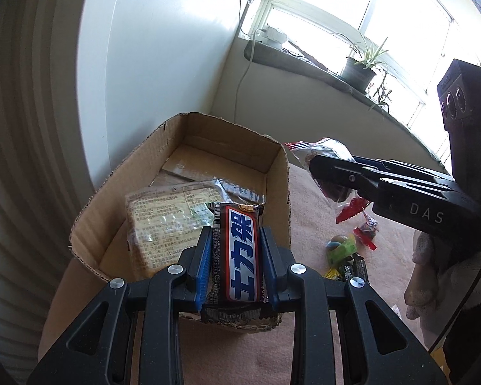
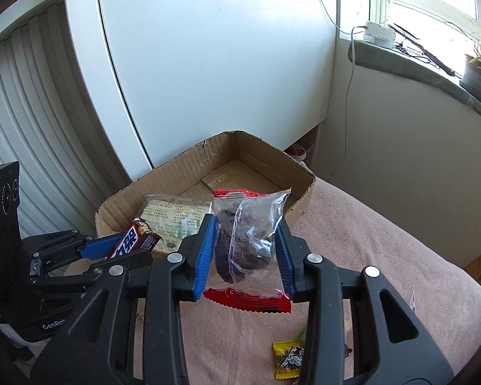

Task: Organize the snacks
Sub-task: 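Carry the Snickers bar with the left gripper while the right gripper carries the pastry bag to the box, then release the Snickers bar with the left gripper while the right gripper releases the pastry bag into the box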

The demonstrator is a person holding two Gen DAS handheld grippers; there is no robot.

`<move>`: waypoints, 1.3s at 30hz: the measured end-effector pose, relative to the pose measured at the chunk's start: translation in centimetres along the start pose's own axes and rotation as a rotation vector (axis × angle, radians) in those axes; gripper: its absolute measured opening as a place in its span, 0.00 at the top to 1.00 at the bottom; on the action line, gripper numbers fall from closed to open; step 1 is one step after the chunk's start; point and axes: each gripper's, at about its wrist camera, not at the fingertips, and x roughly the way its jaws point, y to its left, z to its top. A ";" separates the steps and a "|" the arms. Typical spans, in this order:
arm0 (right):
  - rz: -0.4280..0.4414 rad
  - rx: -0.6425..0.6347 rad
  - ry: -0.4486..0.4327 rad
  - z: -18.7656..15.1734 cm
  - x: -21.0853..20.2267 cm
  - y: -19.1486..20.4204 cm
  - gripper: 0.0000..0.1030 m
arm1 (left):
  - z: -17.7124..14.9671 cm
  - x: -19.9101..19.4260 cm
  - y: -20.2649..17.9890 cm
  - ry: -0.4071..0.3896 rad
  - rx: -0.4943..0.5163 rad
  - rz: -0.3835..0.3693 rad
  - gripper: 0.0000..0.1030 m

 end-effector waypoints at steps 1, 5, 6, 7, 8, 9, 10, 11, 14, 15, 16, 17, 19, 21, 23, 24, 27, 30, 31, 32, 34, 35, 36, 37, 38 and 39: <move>0.005 -0.003 0.006 0.3 0.6 0.2 0.63 | 0.1 0.1 0.1 0.001 0.000 0.002 0.74; 0.020 -0.012 0.024 1.1 2.6 0.8 0.63 | 0.3 0.5 0.3 0.006 -0.003 0.001 0.74; 0.025 -0.008 0.028 1.2 3.0 0.8 0.63 | 0.3 0.6 0.4 0.006 -0.002 0.004 0.74; 0.031 -0.006 0.032 1.3 3.4 0.8 0.63 | 0.4 0.7 0.4 0.007 -0.004 0.004 0.74; 0.036 -0.004 0.036 1.4 3.8 0.8 0.63 | 0.5 0.7 0.5 0.008 -0.007 0.002 0.74; 0.038 -0.004 0.040 1.5 4.2 0.8 0.63 | 0.5 0.8 0.6 0.009 -0.007 0.003 0.74; 0.040 -0.004 0.043 1.6 4.5 0.8 0.63 | 0.5 0.9 0.6 0.010 -0.004 0.006 0.74; 0.041 -0.004 0.046 1.7 4.8 0.9 0.63 | 0.5 1.0 0.6 0.011 -0.001 0.008 0.74; 0.051 0.007 0.055 1.8 5.6 0.8 0.63 | 0.5 1.2 0.7 0.016 0.001 0.009 0.74; 0.055 0.010 0.056 1.9 5.7 0.8 0.63 | 0.5 1.3 0.7 0.017 0.000 0.007 0.74; 0.057 0.011 0.058 2.0 5.9 0.7 0.63 | 0.6 1.3 0.7 0.018 -0.001 0.005 0.74; 0.056 0.010 0.059 2.0 6.0 0.8 0.63 | 0.6 1.3 0.8 0.018 -0.004 0.004 0.74; 0.058 0.006 0.058 2.2 6.1 0.9 0.63 | 0.7 1.3 0.8 0.016 -0.005 0.001 0.74; 0.060 0.008 0.059 2.3 6.2 0.9 0.61 | 0.7 1.2 0.7 0.014 0.001 0.004 0.69; 0.048 0.013 0.055 2.3 6.2 0.9 0.39 | 0.8 1.1 0.7 0.009 0.003 0.010 0.48; 0.039 0.016 0.045 2.4 6.0 0.9 0.25 | 0.8 0.9 0.6 0.003 0.006 0.006 0.43; 0.038 0.024 0.027 2.5 5.6 0.8 0.22 | 0.7 0.5 0.3 -0.012 0.021 0.017 0.43; 0.030 0.020 0.026 2.5 5.3 0.8 0.22 | 0.6 0.3 0.1 -0.012 0.025 0.013 0.43; 0.028 0.018 0.025 2.5 5.1 0.8 0.22 | 0.5 0.3 0.0 -0.013 0.029 0.017 0.43; 0.026 0.018 0.025 2.5 5.0 0.8 0.22 | 0.5 0.2 -0.1 -0.014 0.033 0.019 0.43; 0.024 0.022 0.022 2.4 4.7 0.7 0.22 | 0.4 0.0 -0.3 -0.015 0.035 0.019 0.43; 0.023 0.024 0.020 2.4 4.5 0.7 0.22 | 0.4 -0.1 -0.3 -0.017 0.035 0.020 0.43; 0.021 0.025 0.018 2.4 4.3 0.6 0.22 | 0.4 -0.1 -0.4 -0.018 0.034 0.020 0.43; 0.019 0.027 0.017 2.3 4.1 0.5 0.22 | 0.4 -0.2 -0.4 -0.019 0.033 0.019 0.43; 0.015 0.027 0.017 2.3 4.0 0.5 0.22 | 0.4 -0.4 -0.5 -0.021 0.034 0.020 0.43; 0.010 0.027 0.017 2.2 3.8 0.5 0.22 | 0.3 -0.5 -0.6 -0.022 0.035 0.021 0.43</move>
